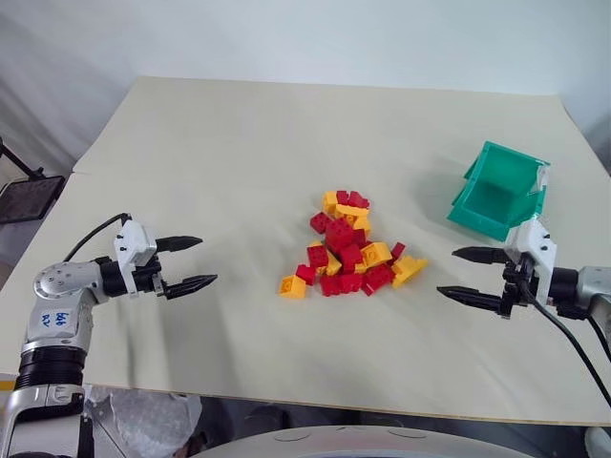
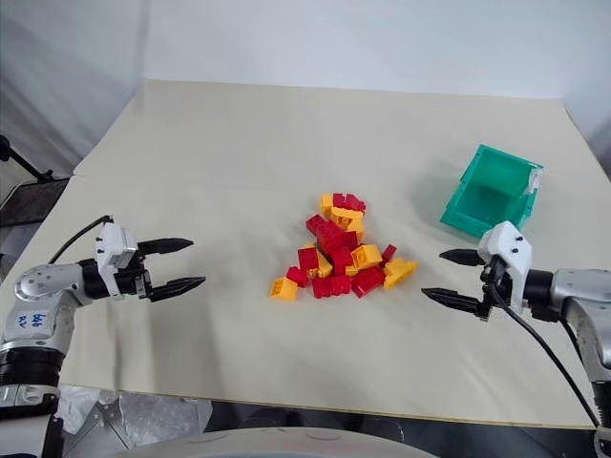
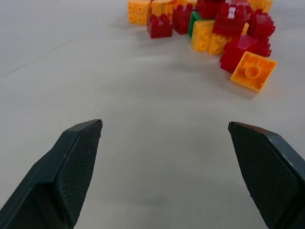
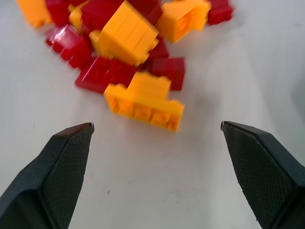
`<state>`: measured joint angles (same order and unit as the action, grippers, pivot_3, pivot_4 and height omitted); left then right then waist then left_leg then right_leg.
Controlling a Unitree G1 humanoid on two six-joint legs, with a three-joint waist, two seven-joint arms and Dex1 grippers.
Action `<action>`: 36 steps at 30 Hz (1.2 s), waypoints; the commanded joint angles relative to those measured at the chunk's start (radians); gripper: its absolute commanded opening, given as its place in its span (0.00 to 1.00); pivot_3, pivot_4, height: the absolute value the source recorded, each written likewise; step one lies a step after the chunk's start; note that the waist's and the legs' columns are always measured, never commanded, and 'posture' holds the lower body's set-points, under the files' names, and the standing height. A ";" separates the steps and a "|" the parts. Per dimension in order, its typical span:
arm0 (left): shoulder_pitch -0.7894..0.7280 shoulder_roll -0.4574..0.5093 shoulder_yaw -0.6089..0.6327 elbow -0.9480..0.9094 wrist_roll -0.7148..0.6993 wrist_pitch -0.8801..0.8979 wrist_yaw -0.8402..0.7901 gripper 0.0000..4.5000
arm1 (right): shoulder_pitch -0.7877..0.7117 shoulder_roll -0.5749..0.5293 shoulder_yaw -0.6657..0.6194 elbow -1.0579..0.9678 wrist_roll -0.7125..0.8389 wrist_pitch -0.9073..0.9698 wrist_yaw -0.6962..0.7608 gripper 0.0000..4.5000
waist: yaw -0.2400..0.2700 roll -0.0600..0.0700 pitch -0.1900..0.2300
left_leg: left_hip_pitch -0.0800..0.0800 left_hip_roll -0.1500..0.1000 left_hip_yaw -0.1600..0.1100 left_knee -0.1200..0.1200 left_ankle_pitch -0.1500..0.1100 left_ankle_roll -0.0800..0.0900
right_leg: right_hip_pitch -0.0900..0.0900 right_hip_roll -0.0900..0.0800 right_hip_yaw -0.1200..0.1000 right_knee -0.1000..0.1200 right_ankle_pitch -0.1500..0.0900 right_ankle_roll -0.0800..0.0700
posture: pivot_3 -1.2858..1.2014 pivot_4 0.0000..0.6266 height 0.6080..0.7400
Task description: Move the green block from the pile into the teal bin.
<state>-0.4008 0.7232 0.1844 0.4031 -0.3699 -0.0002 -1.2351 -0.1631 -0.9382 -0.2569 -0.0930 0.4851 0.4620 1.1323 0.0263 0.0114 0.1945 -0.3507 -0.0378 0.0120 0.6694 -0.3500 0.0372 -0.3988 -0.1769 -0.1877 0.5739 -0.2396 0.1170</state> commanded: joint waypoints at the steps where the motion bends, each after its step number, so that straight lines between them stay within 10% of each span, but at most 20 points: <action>1: -0.014 0.005 0.011 -0.030 -0.025 0.009 -0.007 1.00 | 0.029 0.004 -0.052 -0.085 0.032 0.032 -0.043 0.99 | 0.000 0.000 0.000 | 0.000 0.000 0.000 0.000 0.000 0.000 | 0.000 0.000 0.000 0.000 0.000 0.000 | 0.52 0.24 1.00; 10: -0.032 -0.009 0.003 -0.098 -0.031 0.111 0.053 1.00 | 0.083 0.034 -0.075 -0.329 0.103 0.165 -0.192 0.99 | 0.001 0.000 0.000 | 0.000 0.000 0.000 0.001 0.000 0.000 | 0.000 0.000 0.001 0.000 0.000 0.000 | 0.52 0.24 1.00; 24: -0.113 -0.051 -0.041 -0.018 -0.015 0.028 -0.019 1.00 | -0.210 0.239 0.253 -0.517 0.260 0.496 -0.484 0.00 | -0.002 -0.001 0.000 | -0.002 0.005 0.000 0.012 -0.006 0.000 | 0.000 0.005 0.002 0.003 0.000 0.000 | 0.52 0.24 1.00; 36: -0.139 -0.085 -0.064 0.000 -0.016 -0.020 -0.046 1.00 | -0.415 0.571 0.573 -0.156 0.000 0.348 -0.564 0.00 | -0.012 -0.002 0.000 | -0.001 0.005 0.005 0.013 -0.007 0.001 | -0.002 0.008 0.002 0.003 0.000 0.000 | 0.52 0.24 1.00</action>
<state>-0.5370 0.6341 0.1127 0.4126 -0.3831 -0.0032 -1.2747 -0.5626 -0.3838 0.3049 -0.2935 0.5316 0.8690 0.5814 0.0139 0.0094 0.1942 -0.3523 -0.0326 0.0190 0.6824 -0.3574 0.0380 -0.4032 -0.1692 -0.1852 0.5789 -0.2392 0.1168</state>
